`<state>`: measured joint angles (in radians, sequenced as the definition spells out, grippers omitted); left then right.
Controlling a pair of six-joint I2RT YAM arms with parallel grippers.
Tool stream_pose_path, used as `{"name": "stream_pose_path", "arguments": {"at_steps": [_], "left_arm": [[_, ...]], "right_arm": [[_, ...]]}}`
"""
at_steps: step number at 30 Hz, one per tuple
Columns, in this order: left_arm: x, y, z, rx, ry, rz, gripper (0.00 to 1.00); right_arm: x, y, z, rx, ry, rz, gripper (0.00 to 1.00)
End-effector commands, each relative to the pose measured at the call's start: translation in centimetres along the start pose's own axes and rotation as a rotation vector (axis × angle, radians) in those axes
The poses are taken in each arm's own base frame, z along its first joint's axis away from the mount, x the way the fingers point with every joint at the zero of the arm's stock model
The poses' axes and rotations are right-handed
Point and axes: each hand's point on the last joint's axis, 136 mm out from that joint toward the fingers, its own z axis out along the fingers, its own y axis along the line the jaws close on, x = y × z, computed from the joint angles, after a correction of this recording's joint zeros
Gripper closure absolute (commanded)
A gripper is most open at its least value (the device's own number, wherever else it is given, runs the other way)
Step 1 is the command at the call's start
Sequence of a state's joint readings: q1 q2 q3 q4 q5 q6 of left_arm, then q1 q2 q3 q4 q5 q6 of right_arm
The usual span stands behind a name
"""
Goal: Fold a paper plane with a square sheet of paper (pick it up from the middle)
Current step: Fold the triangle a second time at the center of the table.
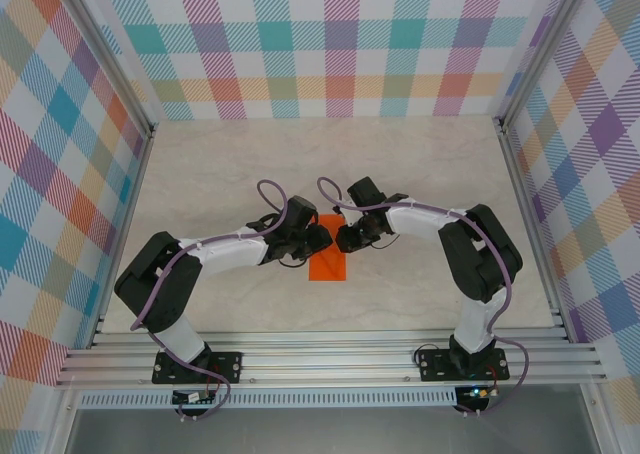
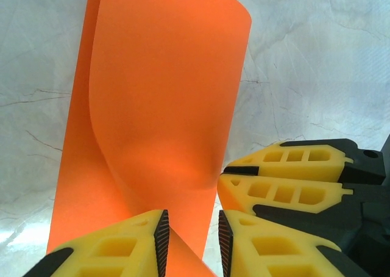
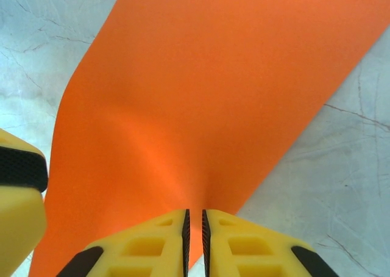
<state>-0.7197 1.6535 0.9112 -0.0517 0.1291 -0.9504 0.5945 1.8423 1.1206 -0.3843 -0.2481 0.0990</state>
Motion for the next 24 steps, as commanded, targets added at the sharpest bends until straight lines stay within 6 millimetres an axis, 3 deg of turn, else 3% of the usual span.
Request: {"name": "stream_pose_path", "arguments": {"at_steps": [1, 7, 12, 15, 24], "left_arm": [[0.3, 0.4, 0.3, -0.019, -0.004, -0.005, 0.71], [0.0, 0.4, 0.3, -0.022, -0.02, -0.012, 0.71], [-0.1, 0.4, 0.3, -0.029, -0.025, -0.011, 0.71], [-0.1, 0.3, 0.5, -0.025, -0.022, -0.013, 0.71], [-0.1, -0.1, 0.6, -0.017, -0.016, -0.012, 0.71]], "right_arm": [[-0.9, 1.0, -2.5, -0.031, -0.055, 0.02, 0.8], [0.2, 2.4, -4.9, -0.089, -0.118, 0.051, 0.61], [1.0, 4.8, -5.9, -0.237, -0.149, 0.105, 0.51], [1.3, 5.8, -5.8, -0.307, -0.148, 0.126, 0.48], [1.7, 5.8, -4.3, -0.345, -0.128, 0.134, 0.51]]}}
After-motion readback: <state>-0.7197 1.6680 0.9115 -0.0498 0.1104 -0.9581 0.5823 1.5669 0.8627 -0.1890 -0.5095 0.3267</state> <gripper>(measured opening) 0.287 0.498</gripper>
